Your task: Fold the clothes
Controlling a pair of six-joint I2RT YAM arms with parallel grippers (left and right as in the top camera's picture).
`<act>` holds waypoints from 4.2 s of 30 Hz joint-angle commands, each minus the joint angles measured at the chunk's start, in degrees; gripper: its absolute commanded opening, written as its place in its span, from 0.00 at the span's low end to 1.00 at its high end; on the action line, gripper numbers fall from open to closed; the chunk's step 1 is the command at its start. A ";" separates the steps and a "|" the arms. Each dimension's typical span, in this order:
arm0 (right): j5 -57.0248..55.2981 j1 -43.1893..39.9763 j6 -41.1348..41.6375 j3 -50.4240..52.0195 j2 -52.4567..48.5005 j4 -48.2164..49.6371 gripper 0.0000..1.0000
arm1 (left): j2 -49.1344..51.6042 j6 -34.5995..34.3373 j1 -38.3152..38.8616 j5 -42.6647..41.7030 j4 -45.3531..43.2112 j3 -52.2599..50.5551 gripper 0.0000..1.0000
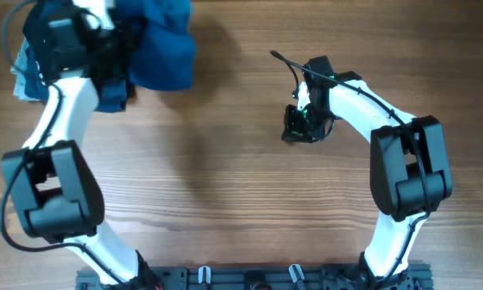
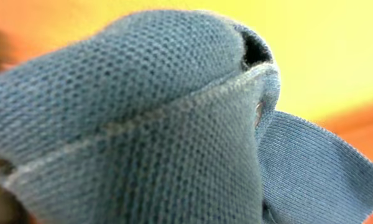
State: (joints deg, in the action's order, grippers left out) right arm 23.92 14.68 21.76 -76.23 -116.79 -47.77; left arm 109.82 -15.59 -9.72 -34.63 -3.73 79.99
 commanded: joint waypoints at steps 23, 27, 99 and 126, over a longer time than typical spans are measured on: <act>0.61 0.13 -0.83 -0.15 0.00 -5.84 0.11 | 9.64 -2.05 -17.46 24.37 -12.98 2.95 1.00; 0.57 0.13 -2.29 -0.15 0.00 -6.97 0.11 | 5.99 -5.95 -17.94 24.22 -12.96 2.97 1.00; 0.98 -0.37 -7.67 -0.83 6.67 -10.32 0.12 | -14.12 -2.84 -1.77 18.47 -1.14 9.92 1.00; -24.72 -0.87 3.28 3.19 91.71 -28.37 0.99 | -77.68 0.11 16.35 9.14 44.59 -31.67 1.00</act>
State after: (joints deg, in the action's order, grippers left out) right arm 8.71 13.87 19.35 -74.02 -28.38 -76.29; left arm 34.50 -12.80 5.65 -25.08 44.21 56.51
